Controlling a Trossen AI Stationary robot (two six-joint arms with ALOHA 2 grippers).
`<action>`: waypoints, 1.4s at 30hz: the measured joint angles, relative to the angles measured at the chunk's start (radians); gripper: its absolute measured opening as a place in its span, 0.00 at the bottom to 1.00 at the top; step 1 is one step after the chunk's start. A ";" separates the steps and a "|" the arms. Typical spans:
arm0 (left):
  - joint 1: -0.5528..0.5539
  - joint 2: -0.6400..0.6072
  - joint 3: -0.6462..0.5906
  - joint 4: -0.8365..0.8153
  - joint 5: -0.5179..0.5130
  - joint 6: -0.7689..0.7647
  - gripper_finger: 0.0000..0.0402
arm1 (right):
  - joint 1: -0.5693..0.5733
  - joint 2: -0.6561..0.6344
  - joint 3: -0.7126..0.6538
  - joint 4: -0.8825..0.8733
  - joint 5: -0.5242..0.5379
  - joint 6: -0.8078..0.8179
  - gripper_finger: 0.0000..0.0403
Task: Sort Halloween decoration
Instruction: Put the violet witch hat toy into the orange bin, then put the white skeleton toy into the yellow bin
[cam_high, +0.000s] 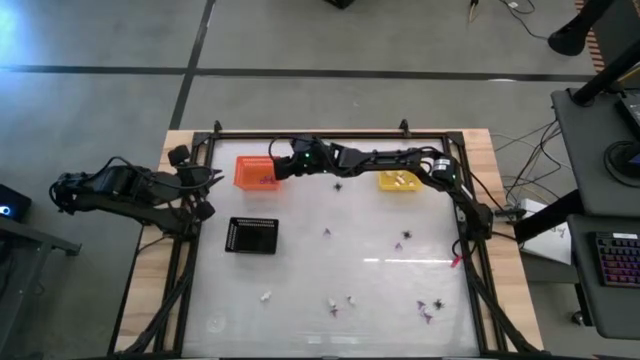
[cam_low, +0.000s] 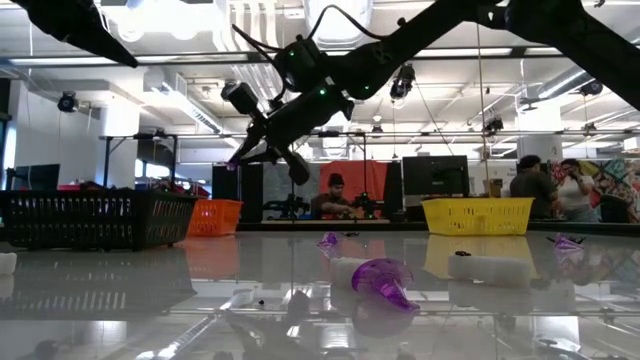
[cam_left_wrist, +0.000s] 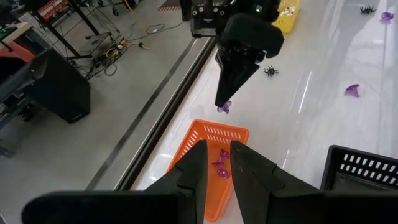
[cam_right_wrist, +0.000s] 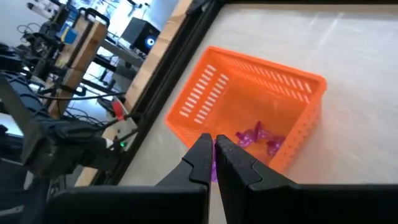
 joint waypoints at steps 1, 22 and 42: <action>0.000 0.000 0.000 0.000 0.000 -0.001 0.13 | 0.000 0.000 0.000 0.004 0.000 0.001 0.02; 0.000 0.008 0.000 0.030 0.000 -0.002 0.13 | 0.002 0.100 0.125 0.059 -0.049 -0.015 0.06; 0.000 0.008 0.000 0.026 0.001 -0.002 0.13 | 0.017 -0.003 0.134 -0.182 -0.318 0.037 0.26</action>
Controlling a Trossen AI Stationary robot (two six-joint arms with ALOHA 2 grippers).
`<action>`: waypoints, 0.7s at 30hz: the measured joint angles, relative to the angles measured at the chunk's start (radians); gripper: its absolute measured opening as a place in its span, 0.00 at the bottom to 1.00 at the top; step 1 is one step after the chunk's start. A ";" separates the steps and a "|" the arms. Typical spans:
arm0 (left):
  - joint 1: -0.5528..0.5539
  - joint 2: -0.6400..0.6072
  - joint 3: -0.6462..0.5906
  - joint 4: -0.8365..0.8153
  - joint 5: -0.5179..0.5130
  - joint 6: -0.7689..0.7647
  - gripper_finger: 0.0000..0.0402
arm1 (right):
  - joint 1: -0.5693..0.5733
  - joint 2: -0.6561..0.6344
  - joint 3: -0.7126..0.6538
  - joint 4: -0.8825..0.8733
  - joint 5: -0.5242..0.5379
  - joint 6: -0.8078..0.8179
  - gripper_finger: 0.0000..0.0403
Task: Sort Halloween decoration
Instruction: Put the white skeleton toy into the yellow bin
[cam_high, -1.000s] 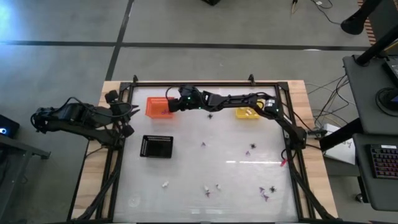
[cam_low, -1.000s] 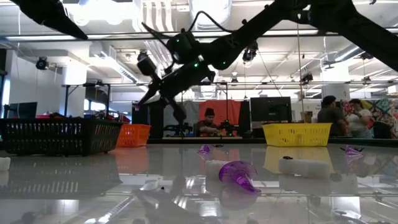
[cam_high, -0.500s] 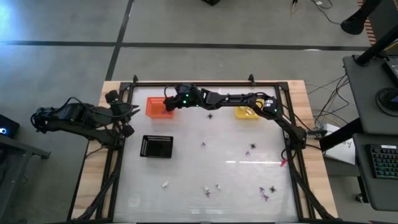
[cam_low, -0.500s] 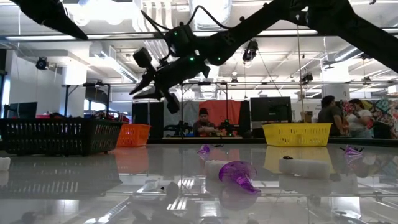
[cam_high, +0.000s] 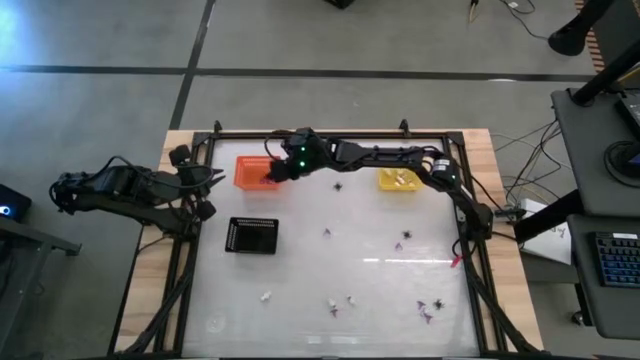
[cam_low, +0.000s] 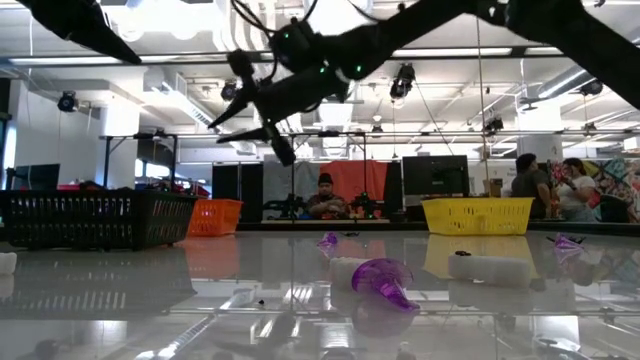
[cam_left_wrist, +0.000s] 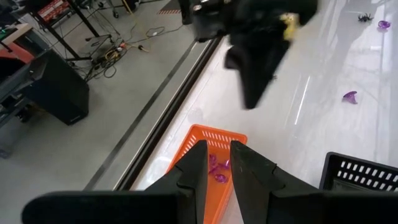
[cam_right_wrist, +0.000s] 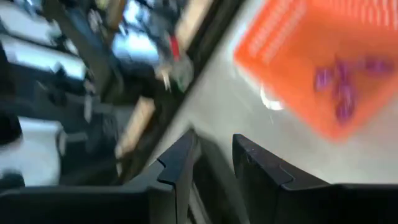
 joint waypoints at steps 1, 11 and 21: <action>0.000 0.000 0.000 0.000 0.000 0.000 0.13 | 0.010 -0.012 0.000 -0.050 -0.011 -0.014 0.26; 0.000 0.001 0.000 -0.003 0.000 -0.001 0.13 | 0.163 -0.141 0.000 -0.668 0.210 -0.168 0.26; 0.000 0.005 0.000 0.005 0.031 -0.043 0.13 | 0.307 -0.163 0.000 -0.916 0.290 -0.052 0.25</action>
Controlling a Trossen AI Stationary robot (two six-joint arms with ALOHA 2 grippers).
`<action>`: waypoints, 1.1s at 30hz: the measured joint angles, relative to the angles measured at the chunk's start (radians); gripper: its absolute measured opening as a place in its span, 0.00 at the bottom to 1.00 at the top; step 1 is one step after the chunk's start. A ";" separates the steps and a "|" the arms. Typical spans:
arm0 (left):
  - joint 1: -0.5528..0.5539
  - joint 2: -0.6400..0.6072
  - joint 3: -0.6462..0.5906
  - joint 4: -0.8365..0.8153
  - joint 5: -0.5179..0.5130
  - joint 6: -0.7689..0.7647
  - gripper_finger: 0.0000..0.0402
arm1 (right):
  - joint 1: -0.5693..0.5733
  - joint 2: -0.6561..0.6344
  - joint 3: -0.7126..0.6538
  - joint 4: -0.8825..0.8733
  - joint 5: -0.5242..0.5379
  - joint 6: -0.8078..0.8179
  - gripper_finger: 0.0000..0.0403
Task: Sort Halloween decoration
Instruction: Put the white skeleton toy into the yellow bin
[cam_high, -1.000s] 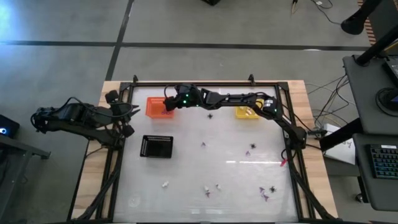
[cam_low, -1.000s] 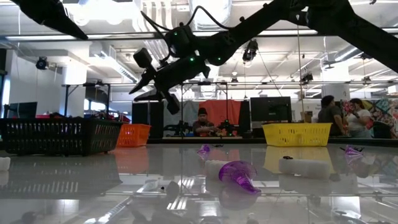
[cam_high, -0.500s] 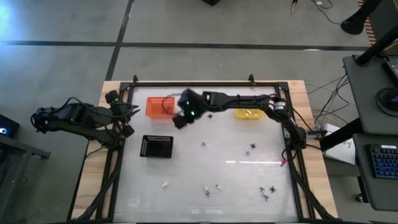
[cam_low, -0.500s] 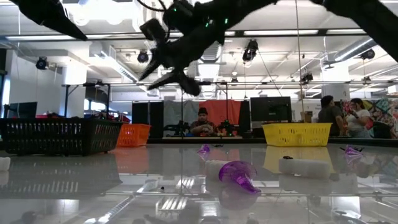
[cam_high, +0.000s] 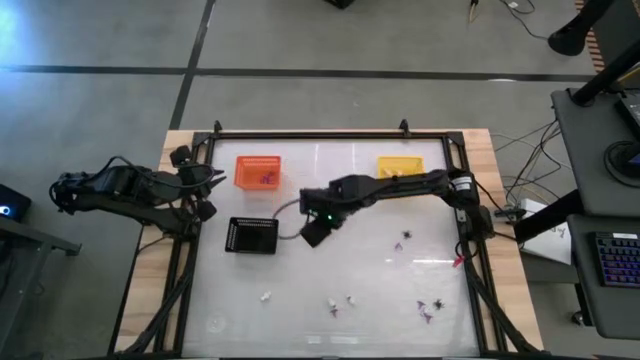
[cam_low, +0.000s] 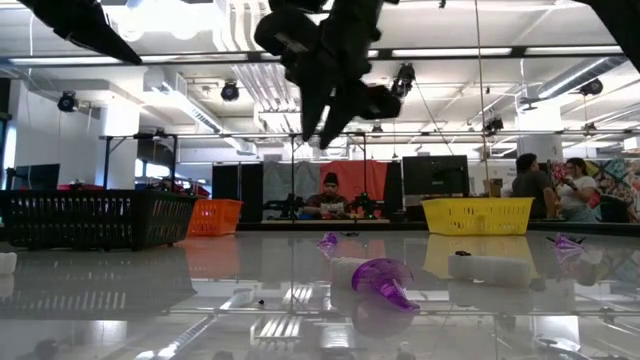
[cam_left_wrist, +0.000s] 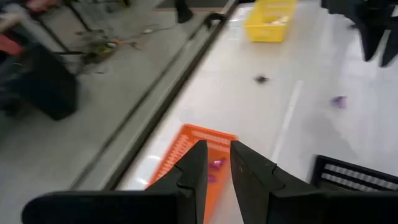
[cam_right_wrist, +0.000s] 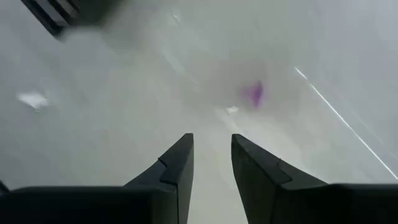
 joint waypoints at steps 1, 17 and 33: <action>0.000 0.000 0.000 -0.001 0.021 -0.004 0.13 | 0.015 0.000 0.000 -0.028 0.009 0.015 0.24; 0.000 0.000 0.000 -0.001 0.102 -0.040 0.13 | 0.273 -0.026 -0.034 -0.314 0.096 0.427 0.19; 0.000 0.002 0.000 -0.001 0.144 -0.041 0.13 | 0.581 -0.033 -0.129 -0.331 0.096 1.238 0.19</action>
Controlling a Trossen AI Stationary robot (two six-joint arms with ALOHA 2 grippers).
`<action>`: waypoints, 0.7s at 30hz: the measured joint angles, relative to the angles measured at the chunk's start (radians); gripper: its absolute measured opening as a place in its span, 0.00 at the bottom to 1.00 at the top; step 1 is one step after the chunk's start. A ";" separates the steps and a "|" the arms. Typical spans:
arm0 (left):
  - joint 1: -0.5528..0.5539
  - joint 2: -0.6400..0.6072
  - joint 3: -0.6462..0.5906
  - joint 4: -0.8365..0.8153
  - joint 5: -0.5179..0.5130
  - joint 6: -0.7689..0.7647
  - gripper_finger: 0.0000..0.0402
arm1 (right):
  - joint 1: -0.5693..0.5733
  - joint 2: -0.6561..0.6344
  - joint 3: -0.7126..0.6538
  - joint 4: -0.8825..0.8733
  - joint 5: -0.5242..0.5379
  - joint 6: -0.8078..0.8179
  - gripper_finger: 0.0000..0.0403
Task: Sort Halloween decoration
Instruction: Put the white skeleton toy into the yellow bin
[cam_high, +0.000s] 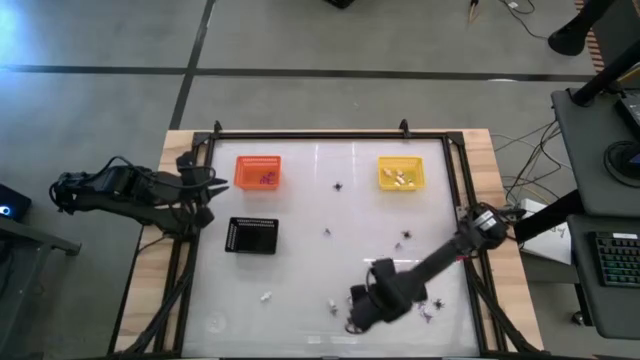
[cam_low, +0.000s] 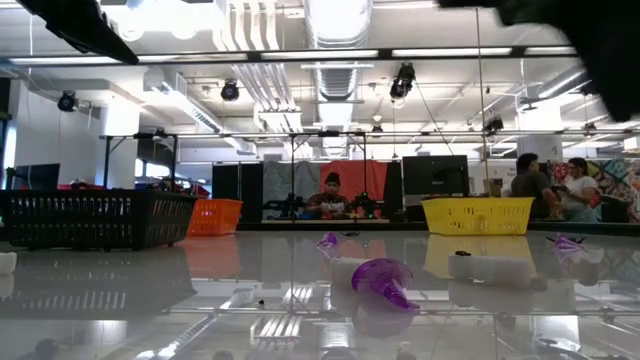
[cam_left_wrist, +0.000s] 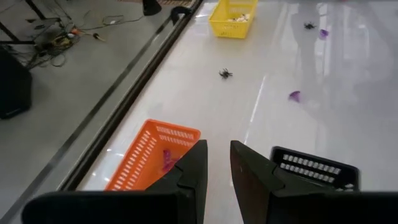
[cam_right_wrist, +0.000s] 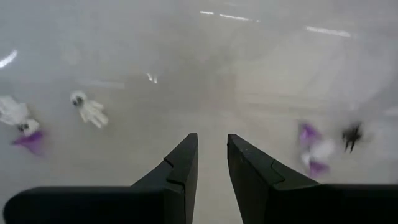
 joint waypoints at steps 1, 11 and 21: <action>0.000 0.000 0.000 0.000 0.014 0.000 0.13 | 0.020 0.000 0.000 0.001 0.000 0.046 0.19; 0.000 0.001 -0.001 -0.004 0.015 0.004 0.13 | 0.158 0.000 0.000 0.010 -0.040 0.289 0.19; 0.000 0.001 -0.001 -0.003 0.015 -0.010 0.13 | 0.191 0.000 0.000 -0.013 -0.028 0.296 0.19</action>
